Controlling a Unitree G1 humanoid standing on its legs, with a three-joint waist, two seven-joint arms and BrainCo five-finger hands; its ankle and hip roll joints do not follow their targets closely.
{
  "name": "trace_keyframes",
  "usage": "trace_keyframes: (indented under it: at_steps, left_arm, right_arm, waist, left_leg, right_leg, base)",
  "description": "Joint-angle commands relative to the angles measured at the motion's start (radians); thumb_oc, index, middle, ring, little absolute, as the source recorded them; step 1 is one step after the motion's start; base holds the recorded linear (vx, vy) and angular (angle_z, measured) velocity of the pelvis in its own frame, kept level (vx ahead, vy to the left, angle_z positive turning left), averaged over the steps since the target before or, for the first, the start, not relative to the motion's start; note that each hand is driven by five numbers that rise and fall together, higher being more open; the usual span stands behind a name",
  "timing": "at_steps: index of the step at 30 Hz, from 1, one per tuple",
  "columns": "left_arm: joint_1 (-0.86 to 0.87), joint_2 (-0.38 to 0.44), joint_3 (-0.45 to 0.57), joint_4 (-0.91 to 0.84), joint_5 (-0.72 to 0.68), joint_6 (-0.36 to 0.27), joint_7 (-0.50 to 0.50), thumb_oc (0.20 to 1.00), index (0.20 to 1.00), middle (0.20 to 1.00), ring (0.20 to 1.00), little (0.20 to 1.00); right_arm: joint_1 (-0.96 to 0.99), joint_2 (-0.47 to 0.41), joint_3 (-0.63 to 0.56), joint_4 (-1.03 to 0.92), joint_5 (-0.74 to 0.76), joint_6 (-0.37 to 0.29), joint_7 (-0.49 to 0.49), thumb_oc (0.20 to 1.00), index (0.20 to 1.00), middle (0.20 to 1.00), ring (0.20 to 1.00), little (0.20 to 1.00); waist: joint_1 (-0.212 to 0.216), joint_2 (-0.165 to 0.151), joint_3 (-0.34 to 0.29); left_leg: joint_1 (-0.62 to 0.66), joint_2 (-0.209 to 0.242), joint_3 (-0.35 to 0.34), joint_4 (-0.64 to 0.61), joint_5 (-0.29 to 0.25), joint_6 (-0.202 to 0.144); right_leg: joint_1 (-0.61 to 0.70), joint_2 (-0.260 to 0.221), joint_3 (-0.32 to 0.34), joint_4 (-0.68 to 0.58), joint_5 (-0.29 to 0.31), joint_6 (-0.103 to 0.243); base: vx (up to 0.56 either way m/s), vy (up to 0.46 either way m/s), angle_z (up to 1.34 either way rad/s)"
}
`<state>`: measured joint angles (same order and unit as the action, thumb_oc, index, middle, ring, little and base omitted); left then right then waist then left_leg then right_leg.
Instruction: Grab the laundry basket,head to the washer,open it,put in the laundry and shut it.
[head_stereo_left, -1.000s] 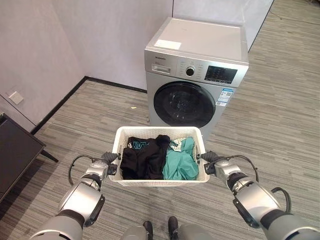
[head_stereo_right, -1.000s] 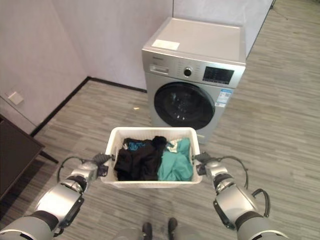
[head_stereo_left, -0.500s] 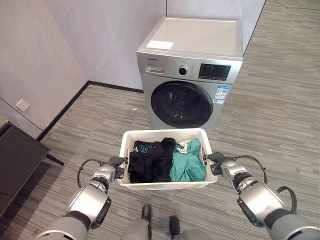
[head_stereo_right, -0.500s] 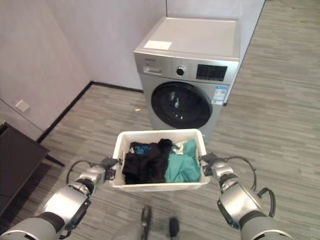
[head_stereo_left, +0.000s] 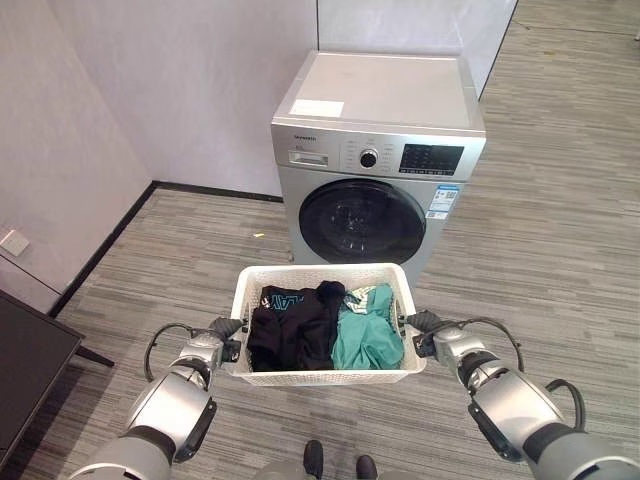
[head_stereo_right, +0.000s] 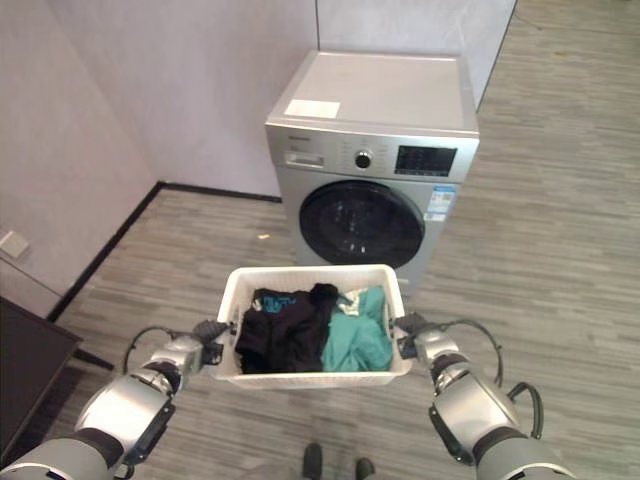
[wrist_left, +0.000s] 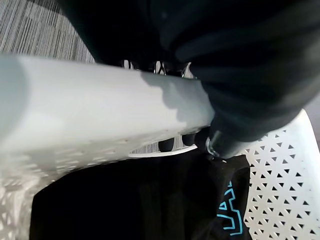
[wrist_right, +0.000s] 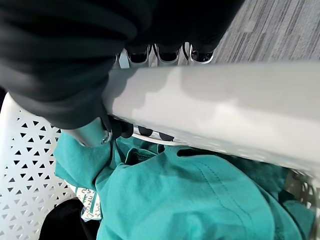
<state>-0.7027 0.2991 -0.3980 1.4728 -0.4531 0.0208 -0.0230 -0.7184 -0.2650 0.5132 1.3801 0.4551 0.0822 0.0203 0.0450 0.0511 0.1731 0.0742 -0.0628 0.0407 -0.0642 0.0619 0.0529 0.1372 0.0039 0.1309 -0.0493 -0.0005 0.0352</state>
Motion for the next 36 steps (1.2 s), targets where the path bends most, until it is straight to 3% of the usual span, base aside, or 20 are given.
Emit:
trace_keyframes:
  at_steps: [1,6,10,13,14,15,18,20,22,24,27,29,30,31,34,35,36]
  left_arm:
    - [-0.002,0.056,0.075,0.080,-0.041,-0.051,-0.020,0.200,0.200,0.200,0.200,0.200]
    - [-0.012,0.073,0.070,0.080,-0.036,-0.048,-0.021,0.200,0.200,0.200,0.200,0.200]
    - [-0.022,0.084,0.065,0.079,-0.038,-0.046,-0.018,0.200,0.200,0.200,0.200,0.200]
    - [-0.028,0.083,0.061,0.080,-0.039,-0.041,-0.023,0.200,0.200,0.200,0.200,0.200]
    - [-0.037,0.083,0.059,0.085,-0.027,-0.037,-0.022,0.200,0.200,0.200,0.200,0.200]
    - [-0.037,0.083,0.059,0.085,-0.027,-0.037,-0.022,0.200,0.200,0.200,0.200,0.200]
    - [-0.028,0.083,0.068,0.085,-0.022,-0.043,-0.021,0.200,0.200,0.200,0.200,0.200]
    - [-0.023,0.086,0.073,0.077,-0.028,-0.049,-0.017,0.200,0.200,0.200,0.200,0.200]
    - [-0.022,0.087,0.067,0.075,-0.013,-0.053,-0.021,0.200,0.200,0.200,0.200,0.200]
    - [-0.013,0.084,0.063,0.080,-0.009,-0.052,-0.024,0.200,0.200,0.200,0.200,0.200]
    - [-0.008,0.102,0.068,0.080,-0.005,-0.050,-0.021,0.200,0.200,0.200,0.200,0.200]
    - [0.009,0.113,0.078,0.076,-0.012,-0.051,-0.018,0.200,0.200,0.200,0.200,0.200]
    - [0.009,0.113,0.078,0.076,-0.012,-0.051,-0.018,0.200,0.200,0.200,0.200,0.200]
    - [0.011,0.120,0.072,0.062,-0.014,-0.053,-0.016,0.200,0.200,0.200,0.200,0.200]
    - [0.007,0.133,0.066,0.052,-0.025,-0.055,-0.017,0.200,0.200,0.200,0.200,0.200]
    - [-0.003,0.140,0.066,0.050,-0.038,-0.057,-0.014,0.200,0.200,0.200,0.200,0.200]
    - [-0.007,0.141,0.064,0.046,-0.040,-0.058,-0.013,0.200,0.200,0.200,0.200,0.200]
  right_arm:
    - [-0.024,-0.007,-0.096,0.014,0.081,-0.076,0.054,0.200,0.200,0.200,0.200,0.200]
    - [-0.029,0.012,-0.094,-0.006,0.091,-0.077,0.057,0.200,0.200,0.200,0.200,0.200]
    - [-0.039,0.032,-0.089,-0.036,0.097,-0.079,0.057,0.200,0.200,0.200,0.200,0.200]
    - [-0.044,0.038,-0.081,-0.046,0.093,-0.077,0.059,0.200,0.200,0.200,0.200,0.200]
    - [-0.051,0.038,-0.072,-0.057,0.093,-0.077,0.056,0.200,0.200,0.200,0.200,0.200]
    - [-0.051,0.038,-0.072,-0.057,0.093,-0.077,0.056,0.200,0.200,0.200,0.200,0.200]
    - [-0.050,0.061,-0.038,-0.096,0.094,-0.084,0.053,0.200,0.200,0.200,0.200,0.200]
    - [-0.047,0.058,-0.031,-0.116,0.103,-0.087,0.049,0.200,0.200,0.200,0.200,0.200]
    - [-0.036,0.047,-0.017,-0.147,0.109,-0.091,0.050,0.200,0.200,0.200,0.200,0.200]
    - [-0.020,0.045,-0.005,-0.182,0.118,-0.095,0.052,0.200,0.200,0.200,0.200,0.200]
    - [-0.015,0.034,0.025,-0.270,0.108,-0.103,0.046,0.200,0.200,0.200,0.200,0.200]
    - [-0.002,0.023,0.038,-0.342,0.106,-0.110,0.044,0.200,0.200,0.200,0.200,0.200]
    - [-0.001,0.023,0.038,-0.342,0.106,-0.109,0.044,0.200,0.200,0.200,0.200,0.200]
    - [0.007,0.017,0.043,-0.393,0.117,-0.119,0.038,0.200,0.200,0.200,0.200,0.200]
    - [0.006,0.017,0.062,-0.442,0.119,-0.122,0.040,0.200,0.200,0.200,0.200,0.200]
    - [-0.008,0.012,0.079,-0.475,0.123,-0.122,0.039,0.200,0.200,0.200,0.200,0.200]
    - [-0.014,0.013,0.094,-0.498,0.126,-0.125,0.042,0.200,0.200,0.200,0.200,0.200]
  waist:
    - [0.022,-0.040,-0.140]
    - [0.020,-0.043,-0.140]
    - [-0.010,-0.027,-0.093]
    - [-0.024,-0.023,-0.083]
    - [-0.042,-0.030,-0.080]
    - [-0.043,-0.030,-0.080]
    - [-0.053,-0.043,-0.079]
    - [-0.063,-0.046,-0.079]
    - [-0.074,-0.059,-0.102]
    - [-0.086,-0.052,-0.126]
    - [-0.103,-0.046,-0.140]
    - [-0.108,-0.051,-0.130]
    - [-0.109,-0.050,-0.130]
    - [-0.104,-0.065,-0.107]
    - [-0.090,-0.076,-0.080]
    - [-0.090,-0.094,-0.065]
    - [-0.082,-0.099,-0.060]
  left_leg:
    - [-0.076,-0.023,-0.017,0.155,-0.158,0.012]
    - [-0.056,-0.023,-0.012,0.164,-0.178,0.031]
    - [-0.004,-0.008,-0.008,0.147,-0.179,0.046]
    - [0.018,-0.010,-0.011,0.138,-0.184,0.047]
    - [0.038,-0.026,-0.029,0.127,-0.190,0.047]
    - [0.038,-0.026,-0.030,0.127,-0.190,0.047]
    - [0.078,-0.043,-0.031,0.107,-0.217,0.034]
    - [0.097,-0.042,-0.046,0.112,-0.232,0.024]
    - [0.108,-0.042,-0.065,0.140,-0.258,0.013]
    - [0.122,-0.017,-0.089,0.166,-0.260,-0.007]
    - [0.119,0.021,-0.106,0.230,-0.245,-0.058]
    - [0.062,0.036,-0.111,0.384,-0.175,-0.101]
    - [0.059,0.036,-0.112,0.389,-0.177,-0.101]
    - [-0.021,0.025,-0.117,0.546,-0.101,-0.130]
    - [-0.072,0.019,-0.113,0.615,-0.069,-0.131]
    - [-0.140,0.066,-0.041,0.522,-0.089,-0.108]
    - [-0.150,0.087,-0.017,0.448,-0.116,-0.097]
  right_leg:
    - [-0.057,-0.071,0.036,0.071,-0.057,0.102]
    - [-0.102,-0.063,0.037,0.187,-0.080,0.116]
    - [-0.227,-0.037,-0.025,0.436,-0.040,0.151]
    - [-0.271,-0.015,-0.071,0.485,-0.048,0.146]
    - [-0.304,0.026,-0.084,0.422,-0.062,0.123]
    - [-0.303,0.025,-0.084,0.422,-0.062,0.123]
    - [-0.335,-0.007,-0.146,0.187,0.025,0.111]
    - [-0.347,-0.003,-0.131,0.126,0.062,0.117]
    - [-0.303,0.002,-0.104,0.099,0.084,0.100]
    - [-0.267,0.027,-0.105,0.096,0.076,0.078]
    - [-0.234,0.050,-0.136,0.100,0.034,0.051]
    - [-0.189,0.059,-0.135,0.080,0.019,0.027]
    - [-0.189,0.060,-0.137,0.079,0.019,0.027]
    - [-0.159,0.050,-0.138,0.062,0.021,0.013]
    - [-0.138,0.046,-0.141,0.057,0.015,0.003]
    - [-0.122,0.016,-0.153,0.044,0.005,0.010]
    - [-0.115,0.003,-0.158,0.041,-0.003,0.018]
  base:
    - [0.04,0.111,-0.15]
    - [0.04,0.096,-0.11]
    - [0.00,0.114,-0.13]
    - [0.08,0.058,-0.10]
    - [0.16,0.041,-0.09]
    - [0.19,0.013,0.07]
    - [0.25,-0.037,0.16]
    - [0.33,-0.085,0.09]
    - [0.41,-0.158,0.45]
    - [0.42,-0.209,0.83]
    - [0.35,-0.236,0.31]
    - [0.20,-0.173,0.11]
    - [0.09,-0.129,0.09]
    - [0.04,-0.074,0.11]
    - [0.02,-0.072,0.01]
    - [0.03,-0.003,-0.09]
    - [0.04,0.088,0.04]
